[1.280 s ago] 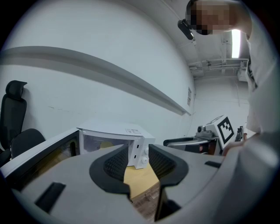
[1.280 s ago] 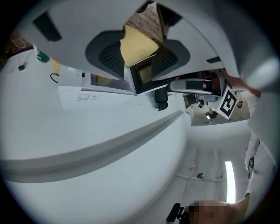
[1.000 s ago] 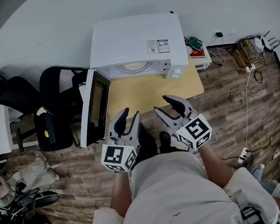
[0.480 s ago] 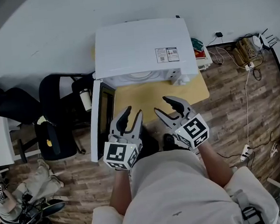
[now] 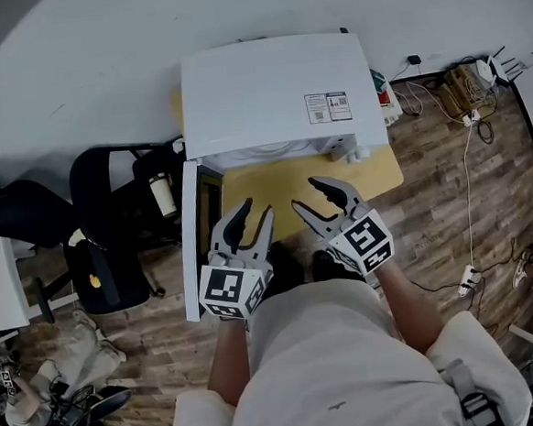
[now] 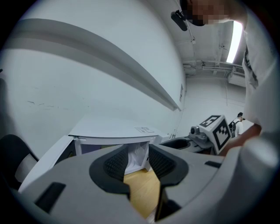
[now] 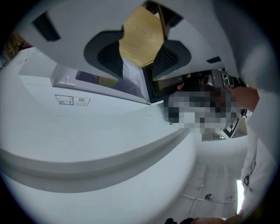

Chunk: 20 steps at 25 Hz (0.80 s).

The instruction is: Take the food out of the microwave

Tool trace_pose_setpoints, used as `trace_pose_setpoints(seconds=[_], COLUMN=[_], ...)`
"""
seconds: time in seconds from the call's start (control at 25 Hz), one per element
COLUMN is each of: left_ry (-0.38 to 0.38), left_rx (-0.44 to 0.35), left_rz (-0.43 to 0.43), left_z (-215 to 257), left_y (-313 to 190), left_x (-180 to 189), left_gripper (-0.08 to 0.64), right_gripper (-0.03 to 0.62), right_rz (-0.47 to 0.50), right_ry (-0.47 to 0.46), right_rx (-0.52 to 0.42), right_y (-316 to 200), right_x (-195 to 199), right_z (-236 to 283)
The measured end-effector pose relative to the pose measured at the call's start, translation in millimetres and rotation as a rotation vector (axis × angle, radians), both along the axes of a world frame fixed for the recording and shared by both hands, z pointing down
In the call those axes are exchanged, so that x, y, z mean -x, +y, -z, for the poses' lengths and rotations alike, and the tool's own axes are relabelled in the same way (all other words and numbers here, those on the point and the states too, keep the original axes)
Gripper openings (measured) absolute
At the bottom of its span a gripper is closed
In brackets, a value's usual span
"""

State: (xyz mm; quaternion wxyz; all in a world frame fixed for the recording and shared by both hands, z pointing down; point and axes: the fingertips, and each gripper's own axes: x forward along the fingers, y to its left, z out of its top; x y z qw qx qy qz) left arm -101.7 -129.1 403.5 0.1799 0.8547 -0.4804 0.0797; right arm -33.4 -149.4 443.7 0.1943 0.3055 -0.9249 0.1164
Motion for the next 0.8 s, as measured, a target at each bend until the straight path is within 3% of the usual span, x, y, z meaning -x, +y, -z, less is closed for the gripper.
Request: trace_pose_setpoints(seconds=[0.52, 0.8], left_ry=[-0.003, 0.001], left_rx=[0.020, 0.034], left_rz=[-0.077, -0.075], left_z=[-21.9, -33.9], left_y=[-6.2, -10.3], left_x=[8.2, 13.7], left_gripper=[0.125, 0.125], right_gripper=[0.219, 0.230], right_rz=[0.012, 0.041], right_ry=[0.149, 0.230], right_rx=[-0.057, -0.098], right_y=[-19.5, -33.2], right_x=[26.2, 36.2], right_z=[-44.9, -72.5])
